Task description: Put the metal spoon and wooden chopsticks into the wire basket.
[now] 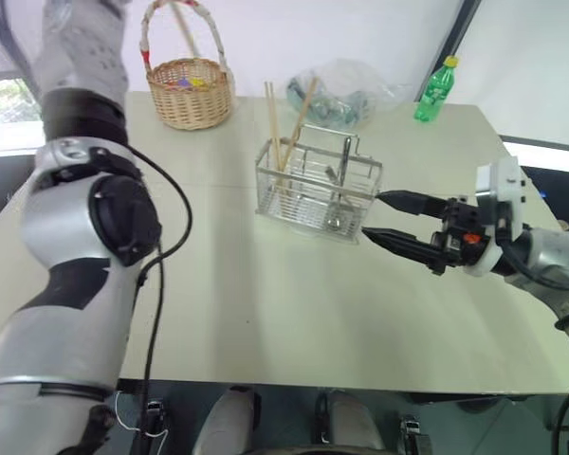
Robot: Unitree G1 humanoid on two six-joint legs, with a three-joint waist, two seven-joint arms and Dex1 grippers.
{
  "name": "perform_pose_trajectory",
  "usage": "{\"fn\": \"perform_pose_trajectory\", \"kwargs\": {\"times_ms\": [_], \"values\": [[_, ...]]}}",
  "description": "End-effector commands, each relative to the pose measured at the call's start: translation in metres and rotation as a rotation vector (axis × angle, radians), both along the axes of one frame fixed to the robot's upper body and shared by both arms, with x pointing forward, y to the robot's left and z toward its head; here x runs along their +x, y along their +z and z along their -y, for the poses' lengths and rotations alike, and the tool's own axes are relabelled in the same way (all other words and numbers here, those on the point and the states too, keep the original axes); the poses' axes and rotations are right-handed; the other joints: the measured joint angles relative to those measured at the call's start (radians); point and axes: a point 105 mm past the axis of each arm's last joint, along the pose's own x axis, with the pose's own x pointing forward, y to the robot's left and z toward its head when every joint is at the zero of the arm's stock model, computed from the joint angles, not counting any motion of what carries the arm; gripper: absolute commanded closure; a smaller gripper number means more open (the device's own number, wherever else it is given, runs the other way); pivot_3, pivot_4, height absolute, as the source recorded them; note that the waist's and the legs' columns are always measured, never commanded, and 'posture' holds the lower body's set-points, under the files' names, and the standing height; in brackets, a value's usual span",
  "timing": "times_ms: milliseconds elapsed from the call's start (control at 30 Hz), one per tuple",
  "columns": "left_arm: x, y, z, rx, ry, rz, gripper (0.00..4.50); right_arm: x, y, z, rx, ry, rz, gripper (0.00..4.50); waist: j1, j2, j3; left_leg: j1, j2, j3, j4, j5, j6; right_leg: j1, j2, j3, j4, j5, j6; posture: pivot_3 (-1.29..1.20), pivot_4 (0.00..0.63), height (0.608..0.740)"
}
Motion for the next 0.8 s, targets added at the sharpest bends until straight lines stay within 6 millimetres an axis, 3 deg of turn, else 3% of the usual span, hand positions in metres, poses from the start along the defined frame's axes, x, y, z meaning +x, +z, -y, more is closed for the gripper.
{"fn": "perform_pose_trajectory", "kwargs": {"times_ms": [33, 233, 500, 600, 800], "values": [[-0.006, 0.001, 0.031, 0.079, -0.103, 0.045, 4.49, -0.003, 0.010, 0.000, 0.010, -0.009, 0.046, 1.29, -0.001, 0.000, 0.000, 0.000, 0.000, 0.000, 0.000, 0.000, 0.000, 0.000, 0.000, 0.000, 0.000, 0.000, 0.000, 0.00, 0.150, 0.661], [-0.013, -0.023, 0.080, 0.242, -0.204, 0.102, 4.49, -0.004, 0.010, 0.002, 0.009, -0.029, 0.048, 1.29, -0.013, 0.000, 0.000, 0.000, 0.001, 0.000, 0.000, 0.000, 0.000, -0.001, 0.001, 0.000, 0.000, 0.000, 0.000, 0.00, 0.150, 0.661], [-0.021, -0.042, 0.110, 0.354, -0.215, 0.171, 4.49, -0.004, 0.013, 0.006, 0.013, -0.060, 0.052, 1.29, -0.023, 0.001, 0.000, 0.000, 0.000, 0.000, 0.000, 0.000, 0.000, 0.000, 0.000, 0.000, 0.000, 0.000, 0.000, 0.00, 0.150, 0.661], [-0.024, -0.046, 0.115, 0.356, -0.237, 0.172, 3.38, -0.003, 0.016, 0.008, 0.015, -0.077, 0.062, 1.29, -0.025, 0.001, 0.000, 0.000, 0.000, 0.000, 0.000, 0.000, 0.000, 0.000, 0.000, 0.000, 0.000, 0.000, 0.000, 0.00, 0.150, 0.661], [-0.025, -0.050, 0.112, 0.339, -0.238, 0.161, 0.31, -0.001, 0.019, 0.012, 0.012, -0.092, 0.071, 1.29, -0.024, 0.001, 0.000, 0.000, 0.000, 0.000, 0.000, 0.000, 0.000, 0.000, 0.001, 0.000, 0.000, 0.000, 0.000, 0.00, 0.150, 0.661]]}}
